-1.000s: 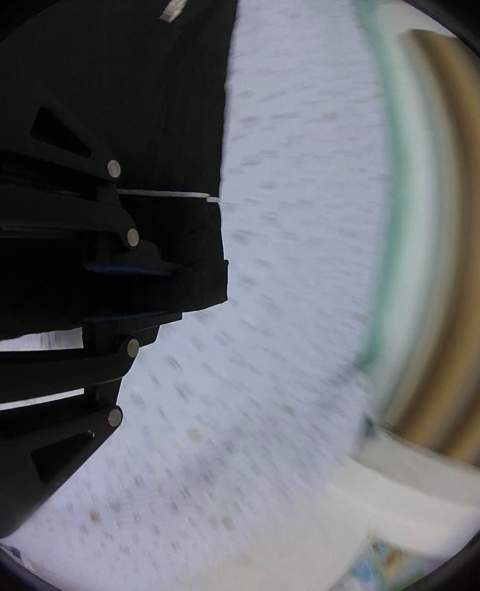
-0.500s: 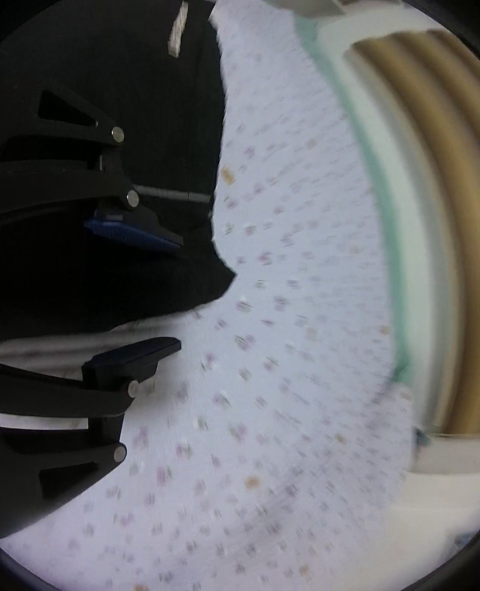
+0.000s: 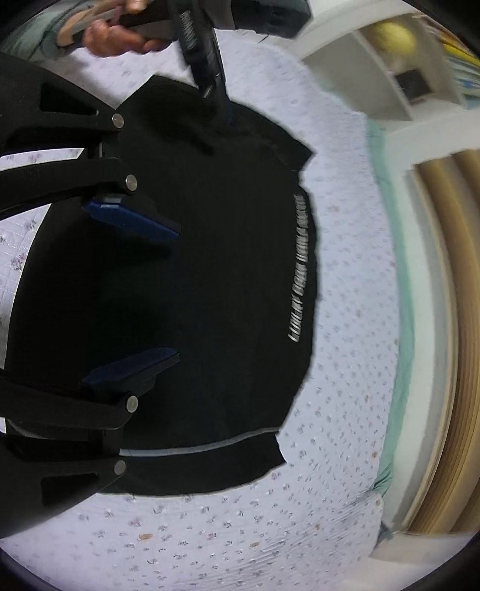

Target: Fold large clothes

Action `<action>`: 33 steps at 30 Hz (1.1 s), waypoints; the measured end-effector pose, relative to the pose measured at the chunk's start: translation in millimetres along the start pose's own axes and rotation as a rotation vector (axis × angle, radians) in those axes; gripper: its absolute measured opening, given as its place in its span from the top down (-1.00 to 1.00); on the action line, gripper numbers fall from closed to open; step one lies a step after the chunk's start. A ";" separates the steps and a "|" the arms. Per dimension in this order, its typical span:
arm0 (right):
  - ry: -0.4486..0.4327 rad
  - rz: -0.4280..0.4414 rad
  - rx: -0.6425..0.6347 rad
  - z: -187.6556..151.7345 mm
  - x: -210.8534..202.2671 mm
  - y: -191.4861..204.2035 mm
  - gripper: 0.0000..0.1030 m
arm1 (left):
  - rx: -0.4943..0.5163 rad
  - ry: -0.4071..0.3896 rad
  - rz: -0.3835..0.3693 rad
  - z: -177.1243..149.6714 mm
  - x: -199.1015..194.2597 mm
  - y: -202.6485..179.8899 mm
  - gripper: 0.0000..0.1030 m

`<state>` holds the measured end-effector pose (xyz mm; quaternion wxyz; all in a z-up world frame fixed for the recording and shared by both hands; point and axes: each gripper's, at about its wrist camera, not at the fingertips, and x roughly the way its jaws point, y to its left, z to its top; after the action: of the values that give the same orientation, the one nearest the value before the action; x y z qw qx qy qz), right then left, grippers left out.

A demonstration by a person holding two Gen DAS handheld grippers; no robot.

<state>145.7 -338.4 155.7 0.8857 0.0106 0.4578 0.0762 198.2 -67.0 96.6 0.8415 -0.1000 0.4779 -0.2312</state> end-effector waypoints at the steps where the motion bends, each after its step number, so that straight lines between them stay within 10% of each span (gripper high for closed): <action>1: 0.013 -0.024 -0.003 -3.2 9.4 -2.1 -0.24 | 0.012 -0.006 0.019 -3.7 7.8 -0.8 0.06; 6: 0.103 -0.055 -0.030 -22.5 70.9 -3.1 -0.33 | 0.118 -0.005 0.174 -14.9 45.9 -3.7 0.03; 17: -0.035 0.037 -0.021 25.4 13.9 -12.9 -0.41 | 0.205 -0.119 0.088 41.7 -9.7 -32.6 -0.01; 25: 0.185 0.100 0.068 70.6 115.9 -42.6 -0.45 | -0.072 0.173 0.014 97.1 103.8 23.2 -0.11; 33: 0.100 0.044 0.037 53.5 105.5 -36.6 -0.45 | 0.022 0.079 0.101 78.7 89.4 3.9 -0.11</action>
<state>253.8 -356.6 98.1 0.8594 0.0331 0.5026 0.0874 305.2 -111.0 68.5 0.8337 -0.0573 0.5125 -0.1972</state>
